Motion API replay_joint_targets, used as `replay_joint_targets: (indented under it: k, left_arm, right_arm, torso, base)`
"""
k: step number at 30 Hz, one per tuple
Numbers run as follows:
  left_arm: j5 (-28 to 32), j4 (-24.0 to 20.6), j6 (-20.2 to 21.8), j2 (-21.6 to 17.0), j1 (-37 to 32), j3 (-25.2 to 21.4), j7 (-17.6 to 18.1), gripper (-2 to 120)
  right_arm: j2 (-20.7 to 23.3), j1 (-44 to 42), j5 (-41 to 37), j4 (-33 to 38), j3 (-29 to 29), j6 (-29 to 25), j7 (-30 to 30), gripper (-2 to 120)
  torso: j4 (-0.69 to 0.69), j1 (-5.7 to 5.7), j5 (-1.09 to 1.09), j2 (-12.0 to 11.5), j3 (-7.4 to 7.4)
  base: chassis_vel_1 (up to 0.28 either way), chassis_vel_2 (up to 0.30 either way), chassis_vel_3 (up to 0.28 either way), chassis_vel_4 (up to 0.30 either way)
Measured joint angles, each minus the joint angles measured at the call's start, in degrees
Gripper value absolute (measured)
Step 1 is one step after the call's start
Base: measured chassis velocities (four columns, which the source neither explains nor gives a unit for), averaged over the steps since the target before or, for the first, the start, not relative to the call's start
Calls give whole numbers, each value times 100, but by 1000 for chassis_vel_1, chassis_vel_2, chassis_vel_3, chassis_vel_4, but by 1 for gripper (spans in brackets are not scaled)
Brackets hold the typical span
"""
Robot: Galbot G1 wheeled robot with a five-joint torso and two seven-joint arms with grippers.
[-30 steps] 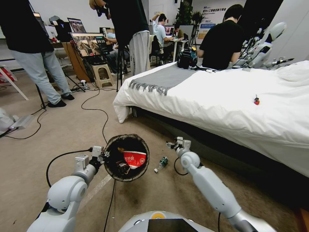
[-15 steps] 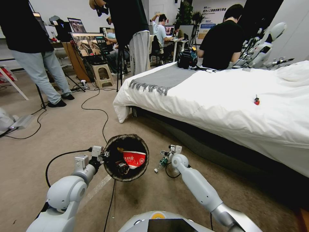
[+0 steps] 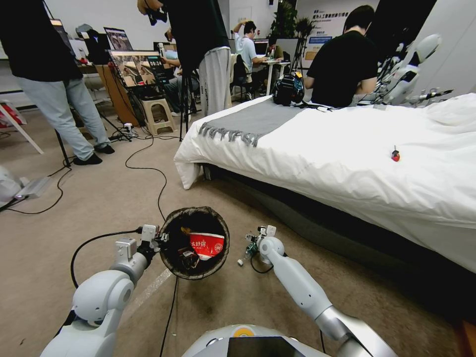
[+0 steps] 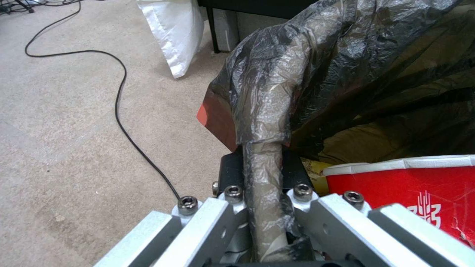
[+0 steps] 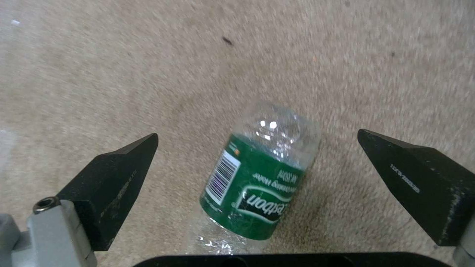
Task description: Pick up the trash bin, then pick up the garbage from the floor and place it into the trash bin.
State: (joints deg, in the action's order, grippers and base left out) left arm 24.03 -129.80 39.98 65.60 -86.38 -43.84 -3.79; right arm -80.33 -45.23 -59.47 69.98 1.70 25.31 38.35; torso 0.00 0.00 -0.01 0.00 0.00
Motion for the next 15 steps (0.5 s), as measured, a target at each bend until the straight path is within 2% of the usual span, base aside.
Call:
replay_joint_targets:
  k: [15]
  left_arm:
    - [-3, 90, -36, -6, 3, -10, -47, 1]
  right_arm:
    - [-373, -26, 310, -654, -19, -197, -187, 100]
  torso:
    - [0, 0, 0, 0, 0]
  base:
    - [0, 0, 0, 0]
